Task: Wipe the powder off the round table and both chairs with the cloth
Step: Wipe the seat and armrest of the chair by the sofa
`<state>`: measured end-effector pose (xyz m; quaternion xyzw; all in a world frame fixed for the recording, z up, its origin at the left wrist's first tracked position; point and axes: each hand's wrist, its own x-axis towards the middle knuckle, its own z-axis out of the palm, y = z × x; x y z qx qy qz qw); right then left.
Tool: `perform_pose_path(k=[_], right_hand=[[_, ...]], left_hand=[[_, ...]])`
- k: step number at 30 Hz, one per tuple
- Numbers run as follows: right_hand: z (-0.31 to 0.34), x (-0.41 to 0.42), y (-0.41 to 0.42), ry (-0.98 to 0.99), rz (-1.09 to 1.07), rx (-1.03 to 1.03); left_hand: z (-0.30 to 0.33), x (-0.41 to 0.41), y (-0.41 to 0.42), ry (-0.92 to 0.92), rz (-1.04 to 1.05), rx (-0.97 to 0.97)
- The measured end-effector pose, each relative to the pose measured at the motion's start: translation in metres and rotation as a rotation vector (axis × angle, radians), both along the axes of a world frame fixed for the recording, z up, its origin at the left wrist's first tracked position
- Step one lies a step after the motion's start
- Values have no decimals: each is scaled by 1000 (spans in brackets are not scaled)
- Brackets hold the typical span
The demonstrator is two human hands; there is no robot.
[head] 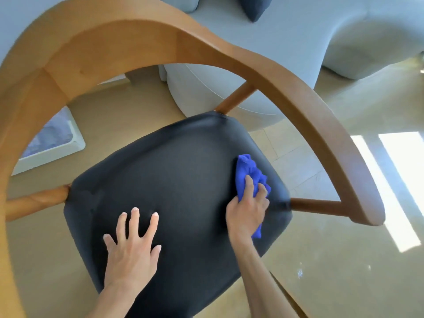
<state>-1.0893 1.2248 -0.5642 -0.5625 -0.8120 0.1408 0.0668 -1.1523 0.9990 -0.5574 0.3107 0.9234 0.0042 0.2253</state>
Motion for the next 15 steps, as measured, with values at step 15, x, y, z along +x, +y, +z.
perform_pose_path(k=[15], right_hand=[[45,56,-58,298,274,-496]], left_hand=[[48,8,56,-328,400,254]])
